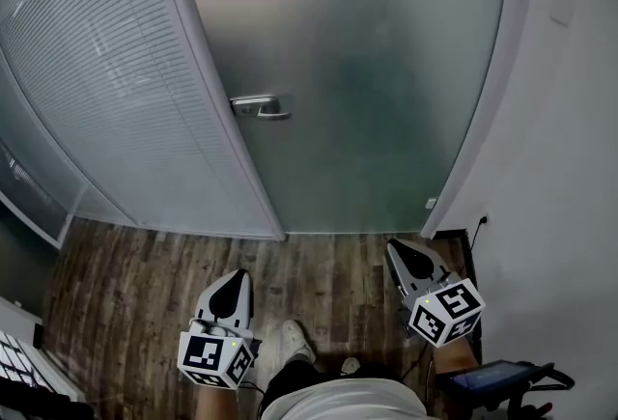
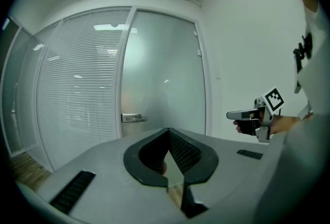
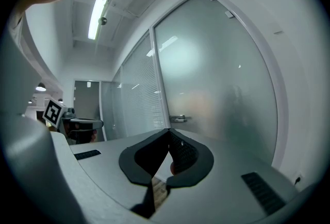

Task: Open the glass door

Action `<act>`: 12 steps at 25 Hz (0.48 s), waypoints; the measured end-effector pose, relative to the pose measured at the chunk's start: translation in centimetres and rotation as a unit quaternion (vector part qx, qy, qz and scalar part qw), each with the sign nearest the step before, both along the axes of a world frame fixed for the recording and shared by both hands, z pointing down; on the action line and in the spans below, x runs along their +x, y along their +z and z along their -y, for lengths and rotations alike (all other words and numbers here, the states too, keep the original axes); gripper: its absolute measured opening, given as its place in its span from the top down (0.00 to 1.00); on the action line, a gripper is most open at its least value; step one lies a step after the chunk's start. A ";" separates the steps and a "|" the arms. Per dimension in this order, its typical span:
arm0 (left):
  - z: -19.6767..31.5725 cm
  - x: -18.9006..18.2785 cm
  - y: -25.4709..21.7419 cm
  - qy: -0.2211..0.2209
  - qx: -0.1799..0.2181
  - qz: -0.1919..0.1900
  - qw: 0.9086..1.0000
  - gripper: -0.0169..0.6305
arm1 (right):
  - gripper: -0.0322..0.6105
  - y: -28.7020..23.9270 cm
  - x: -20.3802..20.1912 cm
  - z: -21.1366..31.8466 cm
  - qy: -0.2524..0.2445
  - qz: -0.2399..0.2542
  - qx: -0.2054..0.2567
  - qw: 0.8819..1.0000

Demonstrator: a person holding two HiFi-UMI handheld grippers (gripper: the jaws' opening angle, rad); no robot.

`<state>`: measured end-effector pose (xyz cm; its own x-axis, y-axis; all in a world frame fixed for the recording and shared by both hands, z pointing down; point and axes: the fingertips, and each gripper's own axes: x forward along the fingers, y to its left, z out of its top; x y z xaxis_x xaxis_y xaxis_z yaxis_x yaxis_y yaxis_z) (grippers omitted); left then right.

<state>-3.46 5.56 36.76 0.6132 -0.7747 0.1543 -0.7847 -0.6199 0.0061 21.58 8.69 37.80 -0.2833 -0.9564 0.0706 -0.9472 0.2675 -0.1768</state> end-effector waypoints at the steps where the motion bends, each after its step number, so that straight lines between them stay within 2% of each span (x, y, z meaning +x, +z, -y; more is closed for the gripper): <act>1: 0.5 0.1 0.3 0.001 -0.001 -0.001 1.000 0.97 | 0.95 0.2 0.1 0.5 0.000 -0.001 0.000 1.000; 8: 7.7 1.1 1.5 0.013 0.001 -0.017 1.000 0.97 | 0.95 0.6 0.8 6.6 0.009 -0.023 0.006 1.000; 12: 10.2 1.2 0.3 0.026 0.008 -0.029 0.999 0.98 | 0.95 -0.4 0.1 8.5 0.014 -0.042 0.006 0.999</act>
<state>-2.28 -4.67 37.07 0.6604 -0.7436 0.1050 -0.7499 -0.6604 0.0400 21.71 0.17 37.37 -0.2499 -0.9649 0.0810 -0.9658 0.2424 -0.0923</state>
